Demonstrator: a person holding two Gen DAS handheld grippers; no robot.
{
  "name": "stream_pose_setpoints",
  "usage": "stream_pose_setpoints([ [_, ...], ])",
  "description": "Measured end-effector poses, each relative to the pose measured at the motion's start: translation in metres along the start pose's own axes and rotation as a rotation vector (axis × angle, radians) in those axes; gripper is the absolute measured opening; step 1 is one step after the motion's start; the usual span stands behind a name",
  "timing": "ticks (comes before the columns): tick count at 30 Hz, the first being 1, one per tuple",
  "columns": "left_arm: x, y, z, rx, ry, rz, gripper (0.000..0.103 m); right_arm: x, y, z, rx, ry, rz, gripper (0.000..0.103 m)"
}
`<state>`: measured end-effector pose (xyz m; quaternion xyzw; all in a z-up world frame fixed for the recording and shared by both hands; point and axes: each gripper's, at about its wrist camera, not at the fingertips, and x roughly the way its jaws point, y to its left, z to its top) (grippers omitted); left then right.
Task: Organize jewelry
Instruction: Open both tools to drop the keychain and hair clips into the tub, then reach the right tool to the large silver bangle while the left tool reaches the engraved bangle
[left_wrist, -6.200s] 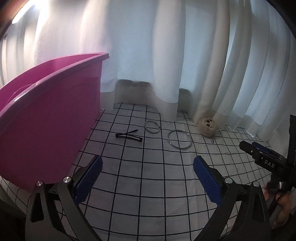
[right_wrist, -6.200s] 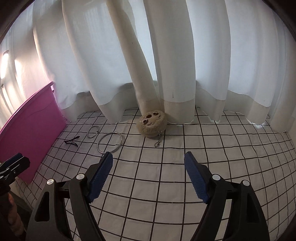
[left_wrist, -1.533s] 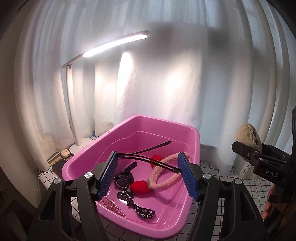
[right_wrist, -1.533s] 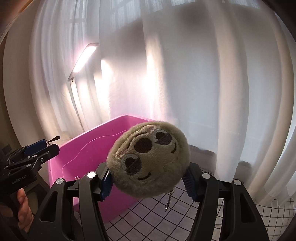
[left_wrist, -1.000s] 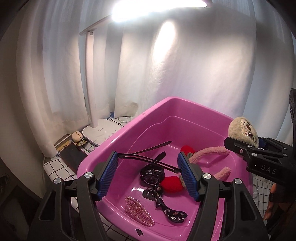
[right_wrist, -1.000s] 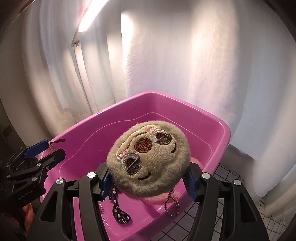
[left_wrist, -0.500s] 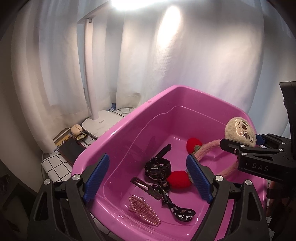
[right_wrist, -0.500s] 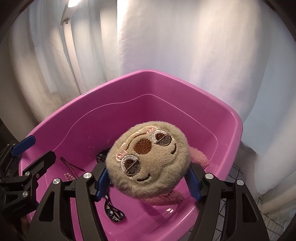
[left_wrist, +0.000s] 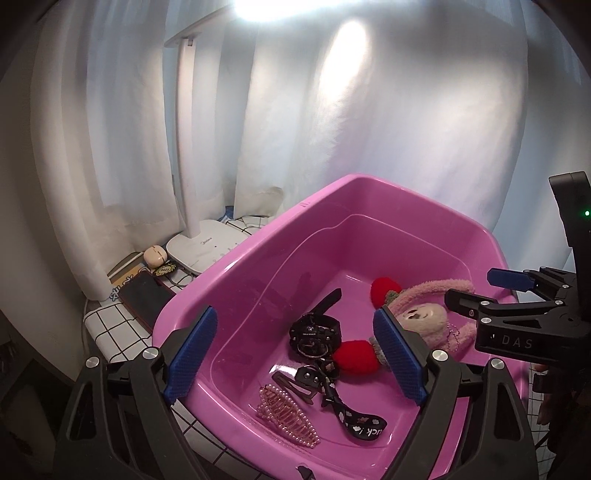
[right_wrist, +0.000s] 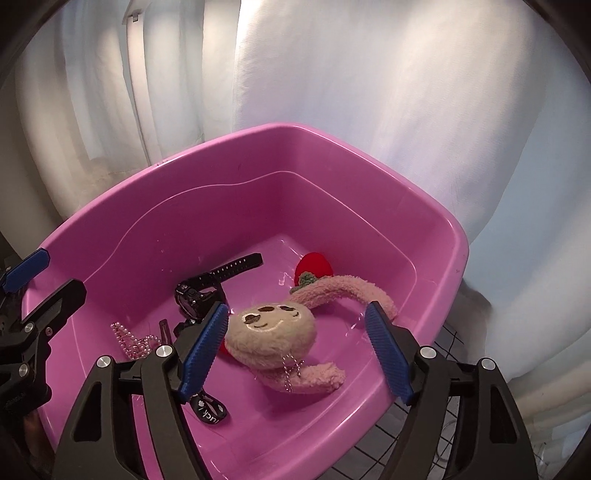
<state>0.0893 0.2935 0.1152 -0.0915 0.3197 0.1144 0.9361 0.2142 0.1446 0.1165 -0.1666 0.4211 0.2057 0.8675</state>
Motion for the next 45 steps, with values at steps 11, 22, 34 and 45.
stream_pose_setpoints([
  [11,-0.019,-0.012,-0.004,0.019,-0.045,-0.006,0.085,-0.032,-0.018,-0.016,0.064,-0.119,0.059,0.073],
  [22,-0.055,-0.039,-0.017,0.043,-0.130,-0.048,0.094,-0.097,-0.051,-0.072,0.153,-0.302,0.102,0.073],
  [34,-0.117,-0.105,-0.044,0.111,-0.243,-0.254,0.097,-0.176,-0.117,-0.178,0.311,-0.450,-0.050,0.076],
  [45,-0.113,-0.194,-0.078,0.235,-0.170,-0.456,0.097,-0.156,-0.193,-0.270,0.475,-0.298,-0.228,0.078],
])
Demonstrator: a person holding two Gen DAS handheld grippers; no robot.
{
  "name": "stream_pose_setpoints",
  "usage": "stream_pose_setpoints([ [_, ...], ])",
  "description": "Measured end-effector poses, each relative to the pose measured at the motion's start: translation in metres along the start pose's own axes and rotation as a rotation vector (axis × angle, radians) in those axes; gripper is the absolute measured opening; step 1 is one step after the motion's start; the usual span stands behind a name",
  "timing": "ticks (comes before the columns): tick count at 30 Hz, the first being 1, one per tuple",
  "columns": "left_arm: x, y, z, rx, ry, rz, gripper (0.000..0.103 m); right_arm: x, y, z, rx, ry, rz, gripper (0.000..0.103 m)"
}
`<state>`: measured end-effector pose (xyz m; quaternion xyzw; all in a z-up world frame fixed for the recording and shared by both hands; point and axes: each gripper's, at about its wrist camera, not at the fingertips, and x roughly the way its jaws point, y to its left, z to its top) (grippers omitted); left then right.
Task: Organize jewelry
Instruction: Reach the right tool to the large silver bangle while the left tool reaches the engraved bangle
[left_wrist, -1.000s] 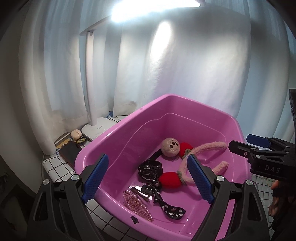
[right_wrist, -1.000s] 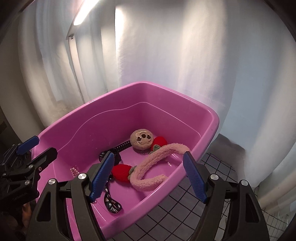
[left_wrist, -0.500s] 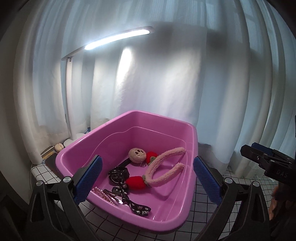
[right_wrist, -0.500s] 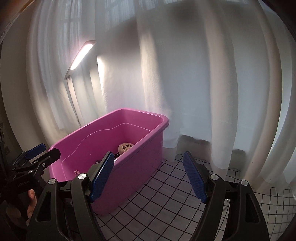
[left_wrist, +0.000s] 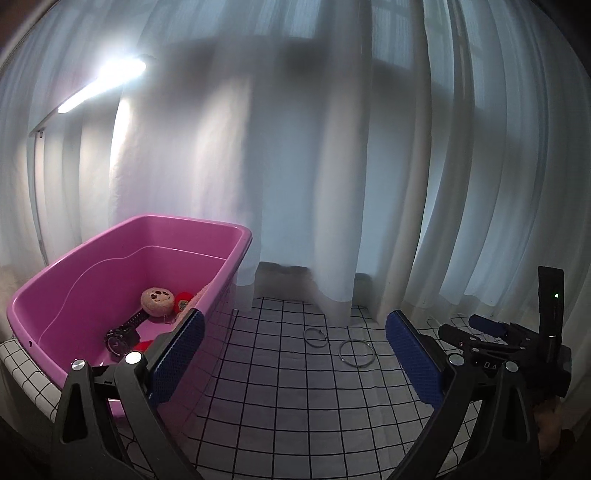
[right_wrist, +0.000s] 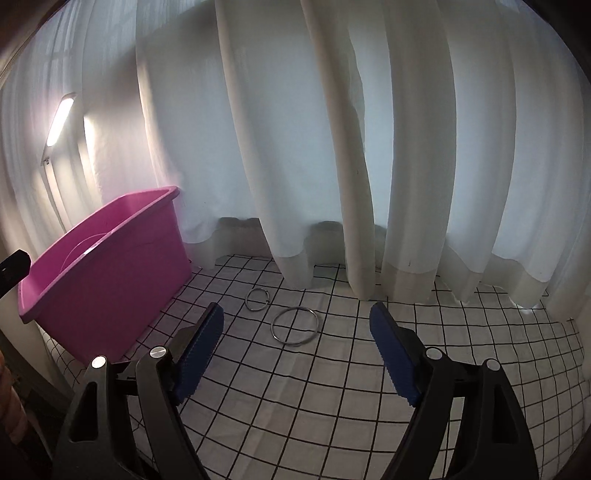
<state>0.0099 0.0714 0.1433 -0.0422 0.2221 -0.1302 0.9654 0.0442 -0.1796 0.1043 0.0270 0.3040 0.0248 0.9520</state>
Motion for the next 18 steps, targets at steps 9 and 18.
stream_pose_setpoints([
  [9,0.076,-0.032,-0.026,0.070,0.140,0.061,0.097,0.055,-0.013,-0.028,-0.036,0.124,-0.009,0.078],
  [18,0.155,-0.031,-0.046,0.068,0.291,0.094,0.097,0.120,-0.010,-0.040,-0.071,0.260,0.016,0.078],
])
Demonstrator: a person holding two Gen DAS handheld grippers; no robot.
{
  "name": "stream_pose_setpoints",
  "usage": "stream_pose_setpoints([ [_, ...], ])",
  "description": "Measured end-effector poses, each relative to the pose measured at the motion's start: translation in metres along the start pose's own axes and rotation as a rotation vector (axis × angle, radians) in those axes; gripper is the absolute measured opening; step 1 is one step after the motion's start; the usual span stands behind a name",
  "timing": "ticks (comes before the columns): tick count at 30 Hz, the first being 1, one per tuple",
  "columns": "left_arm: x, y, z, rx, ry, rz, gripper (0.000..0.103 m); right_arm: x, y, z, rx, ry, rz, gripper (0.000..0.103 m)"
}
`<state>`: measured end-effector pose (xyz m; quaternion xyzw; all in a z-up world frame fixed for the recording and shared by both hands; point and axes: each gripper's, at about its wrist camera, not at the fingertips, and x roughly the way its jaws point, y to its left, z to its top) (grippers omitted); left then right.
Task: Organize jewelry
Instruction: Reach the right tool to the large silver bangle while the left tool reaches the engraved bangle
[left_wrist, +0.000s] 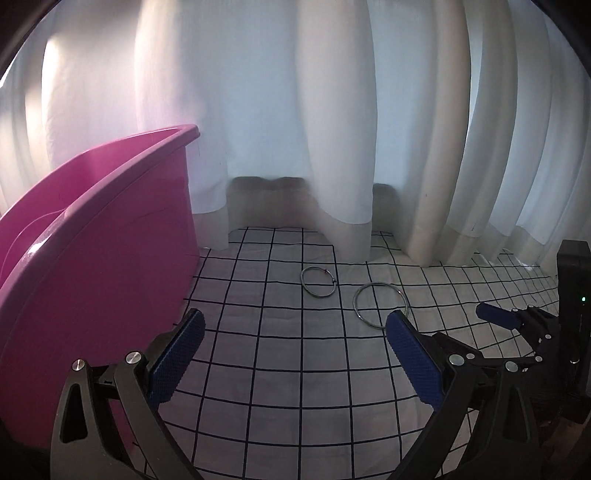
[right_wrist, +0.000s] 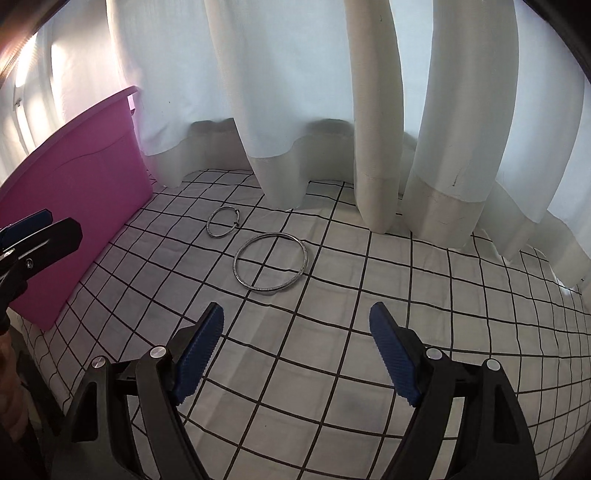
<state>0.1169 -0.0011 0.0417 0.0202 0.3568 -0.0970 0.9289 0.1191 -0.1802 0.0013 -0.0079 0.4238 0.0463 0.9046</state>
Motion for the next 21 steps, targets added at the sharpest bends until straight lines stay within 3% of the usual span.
stream_pose_setpoints([
  [9,0.065,0.010,0.010,-0.054,0.102,0.046,0.097,0.049,0.014,0.015,-0.051,0.077,-0.014,0.078],
  [21,0.111,0.020,0.017,-0.086,0.176,0.093,0.097,0.089,0.031,0.025,-0.084,0.137,-0.037,0.078],
])
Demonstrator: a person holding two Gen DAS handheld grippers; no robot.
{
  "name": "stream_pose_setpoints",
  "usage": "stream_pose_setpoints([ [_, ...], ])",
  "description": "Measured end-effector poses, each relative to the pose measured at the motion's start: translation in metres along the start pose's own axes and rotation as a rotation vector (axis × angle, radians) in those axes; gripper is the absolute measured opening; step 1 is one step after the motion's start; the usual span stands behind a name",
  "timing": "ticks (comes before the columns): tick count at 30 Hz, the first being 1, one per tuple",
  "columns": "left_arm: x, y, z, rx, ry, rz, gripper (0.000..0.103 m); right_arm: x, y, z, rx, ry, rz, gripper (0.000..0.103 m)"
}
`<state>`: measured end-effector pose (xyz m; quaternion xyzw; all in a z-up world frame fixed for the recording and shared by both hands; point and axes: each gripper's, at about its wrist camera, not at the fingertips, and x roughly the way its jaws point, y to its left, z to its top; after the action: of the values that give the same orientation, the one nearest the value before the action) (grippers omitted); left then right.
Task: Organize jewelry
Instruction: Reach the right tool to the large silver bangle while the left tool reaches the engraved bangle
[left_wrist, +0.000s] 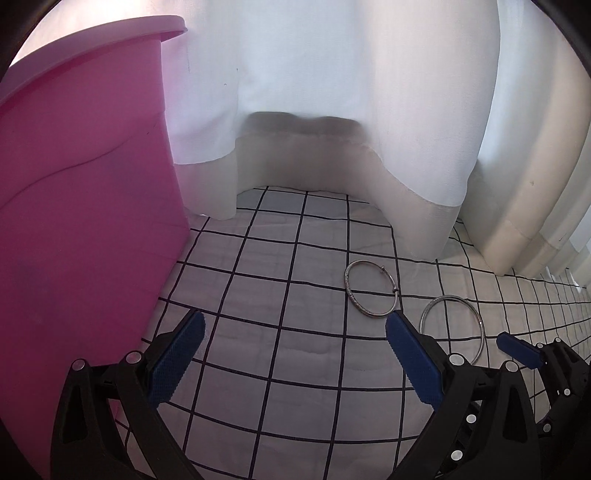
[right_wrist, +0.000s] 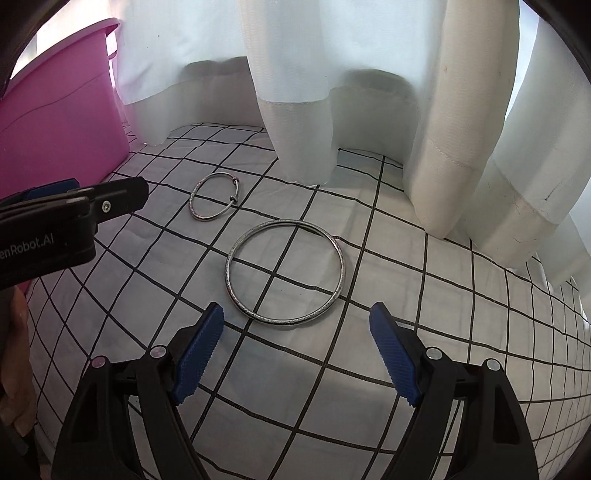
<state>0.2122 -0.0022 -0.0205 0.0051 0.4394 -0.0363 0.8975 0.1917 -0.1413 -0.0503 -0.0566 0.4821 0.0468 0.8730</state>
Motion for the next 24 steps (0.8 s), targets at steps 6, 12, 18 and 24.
stream_pose_setpoints([
  [6,0.012,0.001,0.004,-0.001,0.014,0.018,0.097,0.014,0.007,0.015,0.023,0.003,-0.003,0.080],
  [12,0.021,0.001,0.006,-0.008,0.028,0.021,0.097,0.025,-0.004,0.024,0.095,-0.005,-0.022,0.083],
  [18,0.033,-0.004,0.011,-0.007,0.039,0.012,0.097,0.031,-0.019,0.031,0.127,-0.005,-0.043,0.083],
  [24,0.047,-0.014,0.011,0.005,0.059,0.017,0.097,0.038,-0.036,0.040,0.151,-0.011,-0.053,0.083],
])
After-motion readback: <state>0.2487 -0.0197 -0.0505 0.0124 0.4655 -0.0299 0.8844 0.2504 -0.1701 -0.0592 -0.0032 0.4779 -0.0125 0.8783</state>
